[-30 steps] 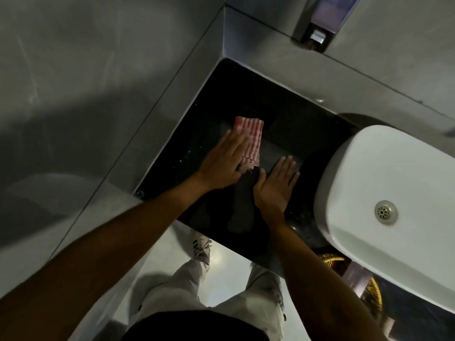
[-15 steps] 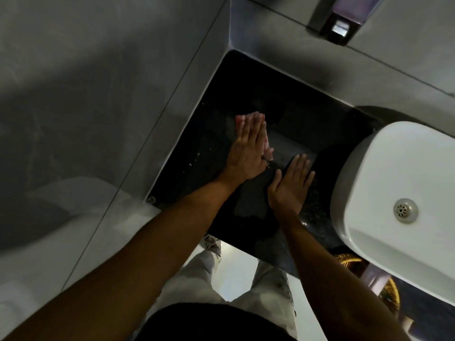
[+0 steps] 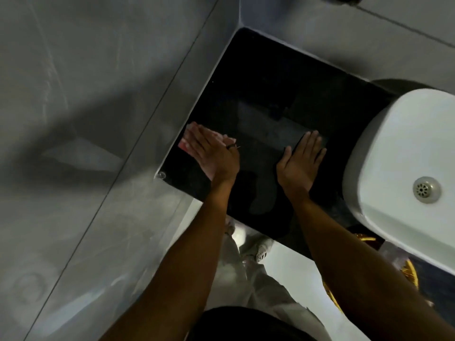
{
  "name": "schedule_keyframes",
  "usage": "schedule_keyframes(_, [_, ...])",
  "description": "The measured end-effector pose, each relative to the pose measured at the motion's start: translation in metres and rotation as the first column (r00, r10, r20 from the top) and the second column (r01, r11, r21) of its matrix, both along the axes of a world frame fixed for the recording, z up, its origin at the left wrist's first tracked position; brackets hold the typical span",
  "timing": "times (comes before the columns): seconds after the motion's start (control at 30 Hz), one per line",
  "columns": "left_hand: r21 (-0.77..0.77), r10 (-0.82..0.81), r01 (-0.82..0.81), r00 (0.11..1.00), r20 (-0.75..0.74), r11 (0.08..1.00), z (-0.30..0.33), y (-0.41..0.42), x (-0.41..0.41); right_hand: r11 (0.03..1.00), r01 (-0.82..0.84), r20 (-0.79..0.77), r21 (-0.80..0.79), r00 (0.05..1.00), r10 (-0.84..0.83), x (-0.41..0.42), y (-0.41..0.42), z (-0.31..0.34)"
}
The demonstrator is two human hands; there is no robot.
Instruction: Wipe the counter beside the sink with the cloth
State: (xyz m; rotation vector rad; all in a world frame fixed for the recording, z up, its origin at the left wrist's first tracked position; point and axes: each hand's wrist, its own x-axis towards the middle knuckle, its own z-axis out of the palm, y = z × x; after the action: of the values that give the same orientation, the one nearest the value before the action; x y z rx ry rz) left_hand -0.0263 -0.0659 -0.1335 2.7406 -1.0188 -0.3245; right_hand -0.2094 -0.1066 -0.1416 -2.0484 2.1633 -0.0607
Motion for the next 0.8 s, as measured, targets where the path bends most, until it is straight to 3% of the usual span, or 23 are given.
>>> schedule_keyframes(0.13, [-0.022,0.145,-0.146,0.989,-0.042,0.989,0.0,0.043,-0.009,1.0,-0.005,0.019,0.0,1.0,0.005,0.001,0.001,0.002])
schedule_keyframes(0.3, [-0.002,0.188,-0.188,0.98,-0.067,0.982,-0.002,0.093,-0.026,1.0,-0.001,0.041,-0.004,0.999,0.001,0.0,0.002,0.0])
schedule_keyframes(0.4, [0.015,0.242,-0.243,0.957,-0.159,0.97,-0.002,0.106,-0.036,1.0,-0.003,0.048,-0.011,0.999,0.004,0.0,0.002,-0.002])
schedule_keyframes(0.53, [-0.047,0.15,-0.162,0.971,-0.185,0.986,0.002,0.122,-0.04,1.0,-0.007,0.061,-0.023,0.998,0.008,-0.001,0.003,-0.004])
schedule_keyframes(0.63, [0.102,0.061,-0.05,0.992,-0.112,0.994,0.015,0.139,-0.041,0.999,-0.025,0.061,0.024,0.998,0.023,-0.003,0.006,0.005])
schedule_keyframes(0.73, [0.298,0.278,-0.21,0.938,-0.209,0.931,0.028,0.168,-0.031,0.995,-0.04,0.113,0.092,0.993,0.029,-0.006,0.011,0.023])
schedule_keyframes(0.8, [0.336,0.407,-0.309,0.871,-0.277,0.89,0.039,0.191,-0.016,0.99,-0.067,0.254,0.127,0.967,0.033,-0.005,0.018,0.04])
